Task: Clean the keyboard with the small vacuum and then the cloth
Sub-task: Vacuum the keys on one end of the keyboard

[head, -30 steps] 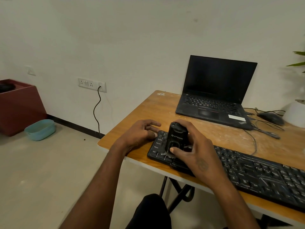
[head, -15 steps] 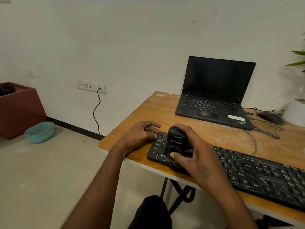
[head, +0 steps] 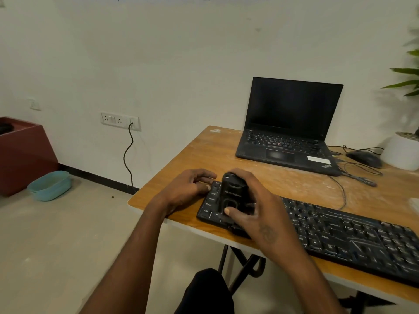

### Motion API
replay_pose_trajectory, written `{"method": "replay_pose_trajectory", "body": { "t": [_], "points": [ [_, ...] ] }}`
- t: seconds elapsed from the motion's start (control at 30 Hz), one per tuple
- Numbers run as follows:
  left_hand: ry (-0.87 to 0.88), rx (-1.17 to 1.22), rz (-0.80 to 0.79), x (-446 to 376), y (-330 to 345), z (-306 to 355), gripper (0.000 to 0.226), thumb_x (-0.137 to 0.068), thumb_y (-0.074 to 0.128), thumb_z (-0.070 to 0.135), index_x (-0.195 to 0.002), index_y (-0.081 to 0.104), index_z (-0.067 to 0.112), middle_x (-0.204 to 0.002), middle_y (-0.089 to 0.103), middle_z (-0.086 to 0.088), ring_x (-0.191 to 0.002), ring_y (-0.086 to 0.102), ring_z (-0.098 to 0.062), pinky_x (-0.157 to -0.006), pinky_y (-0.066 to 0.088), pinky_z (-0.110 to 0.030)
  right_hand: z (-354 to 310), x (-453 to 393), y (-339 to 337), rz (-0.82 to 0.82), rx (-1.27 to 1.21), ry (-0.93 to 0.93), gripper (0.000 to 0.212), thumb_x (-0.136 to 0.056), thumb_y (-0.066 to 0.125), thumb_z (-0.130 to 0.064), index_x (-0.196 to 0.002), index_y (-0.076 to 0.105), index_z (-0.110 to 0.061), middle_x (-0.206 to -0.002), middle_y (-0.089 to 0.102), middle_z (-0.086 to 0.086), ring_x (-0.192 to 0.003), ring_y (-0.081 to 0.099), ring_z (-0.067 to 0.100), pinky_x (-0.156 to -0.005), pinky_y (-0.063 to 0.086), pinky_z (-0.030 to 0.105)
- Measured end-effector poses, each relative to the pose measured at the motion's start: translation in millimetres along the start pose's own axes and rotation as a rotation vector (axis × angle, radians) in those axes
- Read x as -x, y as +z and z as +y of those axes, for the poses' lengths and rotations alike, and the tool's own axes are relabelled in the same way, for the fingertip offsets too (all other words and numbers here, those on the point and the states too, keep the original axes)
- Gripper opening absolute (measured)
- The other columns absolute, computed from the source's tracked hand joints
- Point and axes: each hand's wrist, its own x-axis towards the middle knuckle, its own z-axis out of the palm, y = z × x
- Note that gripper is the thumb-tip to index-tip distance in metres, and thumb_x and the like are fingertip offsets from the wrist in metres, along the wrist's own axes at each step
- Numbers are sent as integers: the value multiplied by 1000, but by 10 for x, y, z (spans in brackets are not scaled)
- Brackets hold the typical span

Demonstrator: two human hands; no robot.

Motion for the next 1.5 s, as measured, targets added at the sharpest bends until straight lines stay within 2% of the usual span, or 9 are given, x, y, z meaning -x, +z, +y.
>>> {"method": "replay_pose_trajectory", "body": {
  "t": [0.13, 0.27, 0.43, 0.53, 0.6, 0.97, 1.1, 1.2, 1.5],
  "points": [
    [-7, -3, -6, -5, 1, 9, 36, -101, 59, 6, -135, 64, 18, -123, 72, -5, -111, 70, -15, -85, 57, -22, 110, 38, -128, 51, -43, 49, 72, -84, 78, -18, -136, 44, -53, -111, 62, -21, -95, 62, -8, -69, 62, 26],
    [11, 43, -24, -3, -1, -16, 32, -96, 65, 10, -128, 68, 13, -119, 73, -10, -112, 72, -25, -94, 59, -36, -31, -146, 111, -6, 8, -9, 72, -87, 76, -21, -138, 38, -57, -107, 65, -16, -87, 67, 2, -69, 63, 27],
    [63, 43, -11, 31, 16, 26, 18, -97, 64, 4, -111, 72, 12, -103, 78, -6, -99, 75, -20, -83, 58, -28, -76, -328, 277, -68, 16, -54, 73, -88, 75, -20, -138, 37, -58, -112, 68, -9, -93, 66, 8, -76, 62, 34],
    [13, 94, -28, 3, -8, -5, 34, -95, 64, 3, -127, 68, 11, -118, 74, -13, -112, 72, -28, -95, 60, -38, 54, -266, 55, -32, 24, -12, 73, -87, 76, -20, -137, 39, -57, -109, 64, -18, -91, 64, -2, -69, 59, 18],
    [-4, 86, -21, -13, -19, -4, 39, -97, 61, -1, -133, 65, 13, -123, 72, -15, -114, 71, -27, -90, 60, -30, 144, -217, -99, 11, 44, 18, 74, -85, 78, -21, -139, 41, -54, -110, 63, -20, -91, 63, -6, -66, 57, 15],
    [34, 182, -50, 12, 18, 35, 38, -95, 59, -9, -131, 63, 1, -120, 74, -21, -108, 74, -31, -83, 60, -27, 88, -594, 254, 2, -28, -25, 71, -85, 77, -18, -137, 42, -50, -112, 67, -6, -94, 66, 8, -71, 63, 32],
    [-15, 173, -37, 2, 1, 17, 44, -96, 57, -9, -138, 60, 7, -119, 75, -16, -106, 75, -25, -82, 61, -27, 220, -527, 35, 28, -55, 5, 71, -83, 79, -16, -139, 46, -44, -116, 65, -13, -96, 65, -3, -71, 60, 22],
    [-24, 179, -17, -11, -2, 2, 45, -96, 58, -10, -137, 60, 7, -119, 74, -15, -101, 75, -20, -80, 61, -25, 322, -481, -87, 64, -90, 48, 70, -82, 80, -13, -136, 48, -43, -114, 63, -15, -96, 67, 5, -71, 63, 32],
    [4, 189, -58, -6, 15, 7, 47, -93, 56, -12, -136, 62, 7, -118, 75, -20, -110, 73, -35, -97, 60, -43, 145, -811, 272, 3, -89, -28, 72, -81, 78, -7, -136, 47, -42, -119, 65, -4, -100, 65, 10, -73, 63, 35]
  ]
}}
